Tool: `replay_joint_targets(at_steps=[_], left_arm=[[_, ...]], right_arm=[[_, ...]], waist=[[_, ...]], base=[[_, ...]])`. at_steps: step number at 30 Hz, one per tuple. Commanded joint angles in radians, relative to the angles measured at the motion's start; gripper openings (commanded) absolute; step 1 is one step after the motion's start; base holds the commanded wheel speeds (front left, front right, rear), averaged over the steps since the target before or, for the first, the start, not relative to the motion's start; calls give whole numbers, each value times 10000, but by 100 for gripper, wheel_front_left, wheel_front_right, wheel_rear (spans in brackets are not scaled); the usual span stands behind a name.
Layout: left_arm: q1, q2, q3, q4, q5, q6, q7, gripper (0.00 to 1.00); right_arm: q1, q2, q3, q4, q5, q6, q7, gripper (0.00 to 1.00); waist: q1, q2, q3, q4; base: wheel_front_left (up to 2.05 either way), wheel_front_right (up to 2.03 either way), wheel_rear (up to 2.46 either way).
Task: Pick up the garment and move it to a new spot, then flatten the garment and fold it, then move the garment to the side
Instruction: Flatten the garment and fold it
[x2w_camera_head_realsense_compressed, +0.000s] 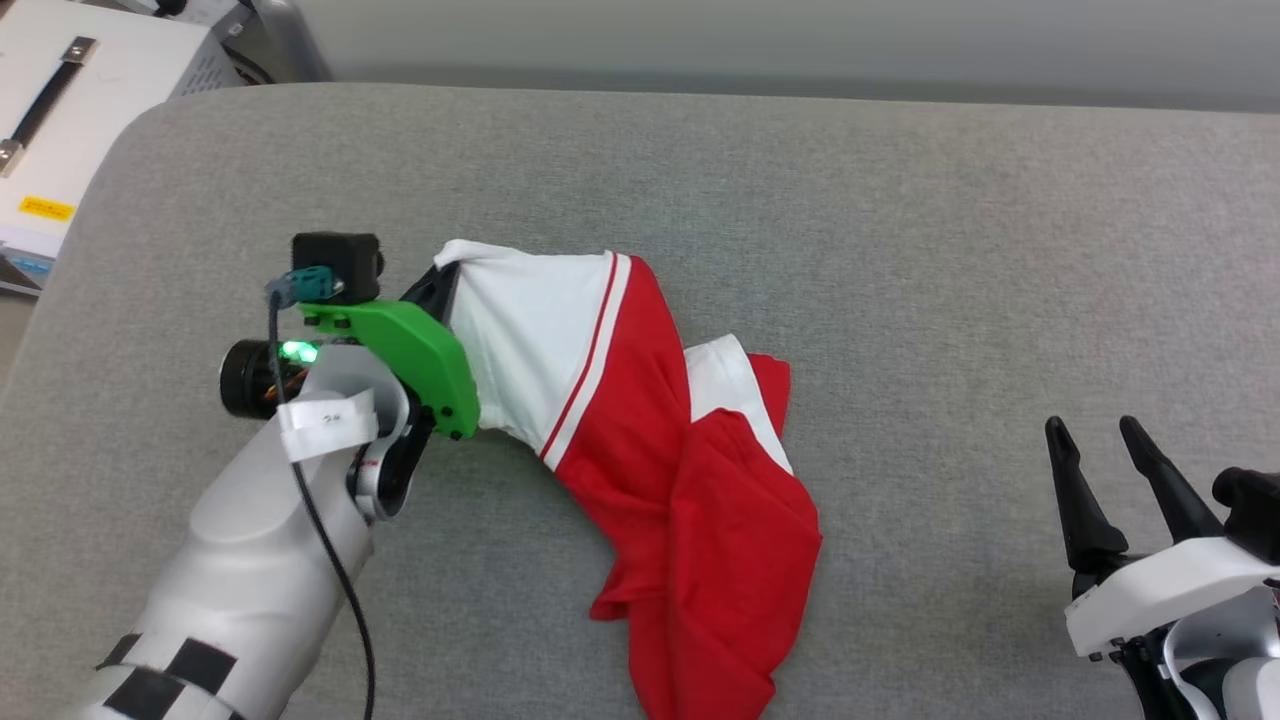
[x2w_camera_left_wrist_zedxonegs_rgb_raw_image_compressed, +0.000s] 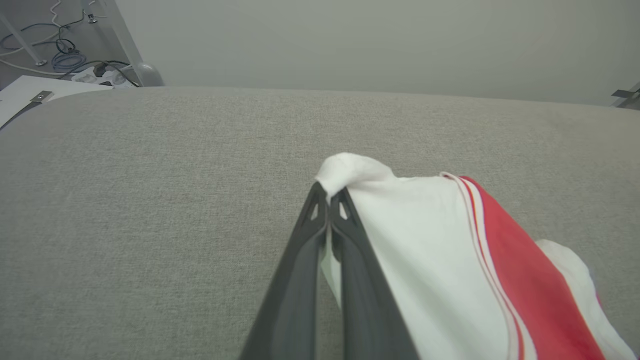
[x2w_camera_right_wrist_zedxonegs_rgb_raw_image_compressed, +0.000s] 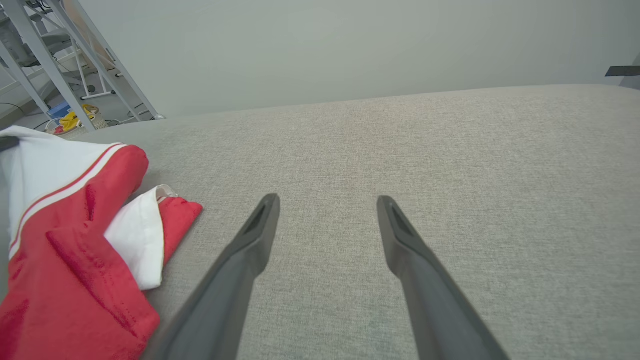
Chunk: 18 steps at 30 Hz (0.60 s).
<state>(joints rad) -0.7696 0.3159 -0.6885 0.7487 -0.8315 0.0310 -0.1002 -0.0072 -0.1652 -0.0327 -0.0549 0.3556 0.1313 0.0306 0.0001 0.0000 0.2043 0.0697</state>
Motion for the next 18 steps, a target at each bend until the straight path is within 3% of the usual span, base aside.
replay_joint_targets(at_steps=[1, 8, 13, 14, 15, 16, 18], left_arm=[[428, 271, 117, -187, -109, 58, -91, 0], [2163, 1188, 246, -1470, -531, 541, 384, 0], [3199, 1316, 113, -1976, -727, 979, 746, 0], [3358, 1315, 26, -2000, -727, 1080, 892, 10], [3446, 1316, -55, -2023, -680, 1153, 957, 10], [3523, 1292, -91, -2056, -653, 1256, 960, 100], [3589, 1225, -123, -2130, -604, 1364, 863, 100]], right_arm=[[156, 52, -21, 38, 5, -6, -60, 100], [335, 149, -66, 101, -46, -6, -4, 100], [379, 131, -73, 151, -86, -6, 141, 100], [388, 126, -75, 161, -92, -6, 198, 100], [391, 118, -80, 167, -102, -6, 244, 100], [385, 109, -82, 171, -113, -6, 302, 100], [331, 70, -82, 172, -125, -6, 428, 100]], waist=[[-1, 0, -371, 411], [-1, 0, -489, 778], [-1, 0, -485, 948], [-1, 0, -484, 979], [-1, 0, -485, 1008], [-1, 0, -484, 1036], [-1, 0, -483, 1104]], base=[[0, 0, 0], [0, 0, 0], [0, 0, 0], [0, 0, 0], [0, 0, 0], [0, 0, 0], [0, 0, 0]])
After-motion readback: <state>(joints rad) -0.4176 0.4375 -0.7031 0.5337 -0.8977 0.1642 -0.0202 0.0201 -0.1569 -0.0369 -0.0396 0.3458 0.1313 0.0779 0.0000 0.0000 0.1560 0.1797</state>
